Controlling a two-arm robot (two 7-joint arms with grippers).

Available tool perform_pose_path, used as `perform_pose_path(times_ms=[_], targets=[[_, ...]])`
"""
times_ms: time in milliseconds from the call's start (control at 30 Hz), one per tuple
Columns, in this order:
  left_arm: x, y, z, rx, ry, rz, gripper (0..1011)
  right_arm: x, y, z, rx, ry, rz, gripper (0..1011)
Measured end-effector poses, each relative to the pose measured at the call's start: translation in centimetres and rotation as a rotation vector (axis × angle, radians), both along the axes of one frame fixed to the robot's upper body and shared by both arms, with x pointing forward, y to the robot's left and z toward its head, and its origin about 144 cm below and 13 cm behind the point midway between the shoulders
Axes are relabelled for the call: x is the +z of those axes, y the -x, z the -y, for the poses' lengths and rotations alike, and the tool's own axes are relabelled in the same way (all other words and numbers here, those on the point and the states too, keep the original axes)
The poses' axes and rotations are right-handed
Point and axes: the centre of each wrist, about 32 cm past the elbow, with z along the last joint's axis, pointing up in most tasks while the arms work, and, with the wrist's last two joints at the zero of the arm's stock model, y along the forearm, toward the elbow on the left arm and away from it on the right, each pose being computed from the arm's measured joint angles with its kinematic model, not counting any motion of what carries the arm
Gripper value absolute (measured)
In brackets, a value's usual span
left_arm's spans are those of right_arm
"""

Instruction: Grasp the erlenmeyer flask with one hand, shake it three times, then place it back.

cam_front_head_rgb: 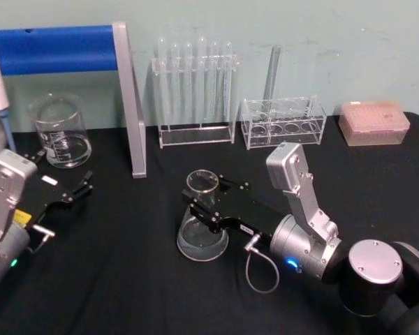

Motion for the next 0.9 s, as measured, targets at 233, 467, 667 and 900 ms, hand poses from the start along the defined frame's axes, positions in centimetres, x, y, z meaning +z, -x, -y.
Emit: perform_pose_path(times_ms=[233, 467, 667, 900], targets=[[0.0, 0.0, 0.0, 0.0, 0.0, 0.0, 1001, 0.02, -0.01, -0.01, 0.0, 0.0, 0.001, 686], [0.0, 0.0, 0.0, 0.0, 0.0, 0.0, 1001, 0.02, -0.01, -0.01, 0.0, 0.0, 0.001, 890], [0.0, 0.0, 0.0, 0.0, 0.0, 0.0, 1001, 0.02, -0.01, -0.01, 0.0, -0.001, 0.001, 1000], [0.0, 0.0, 0.0, 0.0, 0.0, 0.0, 1001, 0.02, -0.01, -0.01, 0.0, -0.001, 0.001, 1000]])
